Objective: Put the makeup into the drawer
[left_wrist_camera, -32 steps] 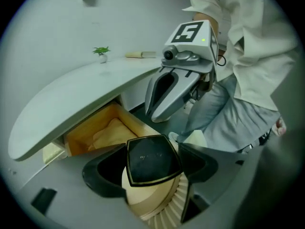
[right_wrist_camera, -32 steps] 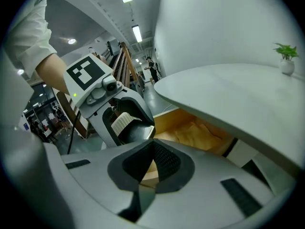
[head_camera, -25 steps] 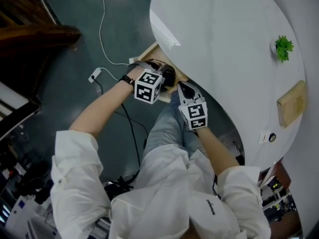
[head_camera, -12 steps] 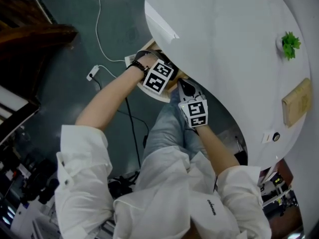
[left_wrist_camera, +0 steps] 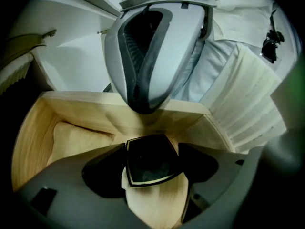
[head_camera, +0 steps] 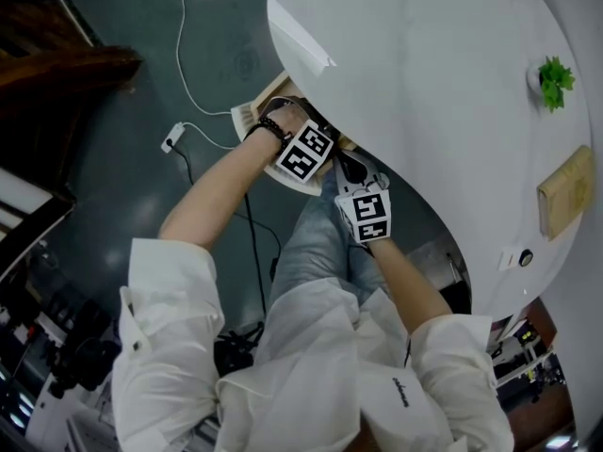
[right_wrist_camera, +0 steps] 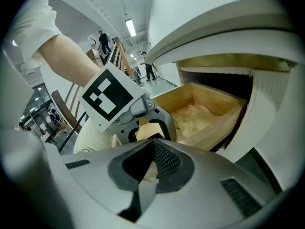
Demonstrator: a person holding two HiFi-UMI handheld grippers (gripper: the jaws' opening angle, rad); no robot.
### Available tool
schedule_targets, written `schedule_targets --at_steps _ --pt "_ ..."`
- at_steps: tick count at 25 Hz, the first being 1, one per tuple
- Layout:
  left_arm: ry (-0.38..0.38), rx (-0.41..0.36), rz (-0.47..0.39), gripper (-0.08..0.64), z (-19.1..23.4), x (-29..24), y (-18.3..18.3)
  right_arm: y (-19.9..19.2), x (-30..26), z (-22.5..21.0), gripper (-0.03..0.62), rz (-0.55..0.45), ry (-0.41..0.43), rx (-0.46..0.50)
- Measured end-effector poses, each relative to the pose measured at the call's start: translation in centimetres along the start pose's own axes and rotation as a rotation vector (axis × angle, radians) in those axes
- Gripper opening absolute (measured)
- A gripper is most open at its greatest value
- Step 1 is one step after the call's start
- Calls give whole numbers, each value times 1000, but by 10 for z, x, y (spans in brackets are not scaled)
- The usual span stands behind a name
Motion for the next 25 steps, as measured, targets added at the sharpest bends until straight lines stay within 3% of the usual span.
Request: schedule_targets --at_steps 7,13,18,22,25 --pt "-15 -66 12 356 -8 -17 -8 -1 -1 0 17 -5 2 -11" --pt "-2 -63 23 356 -9 -13 -13 4 1 1 17 -12 4 -6" --pt "52 -60 4 354 -2 9 -7 13 11 8 17 -34 16 -3" --pt "136 -52 -58 239 6 44 13 27 28 22 17 -63 30 2" --pt "207 10 -126 129 7 79 41 44 50 41 17 -96 52 2"
Point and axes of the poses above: the fingertips, and each gripper's own axes: x backward along the fingers, z to its left, y out of its top, the point moved 2 cm from there along x, backward along the fingers, and after that the axes turned 13 degrees about y, right-handed, at the moved point
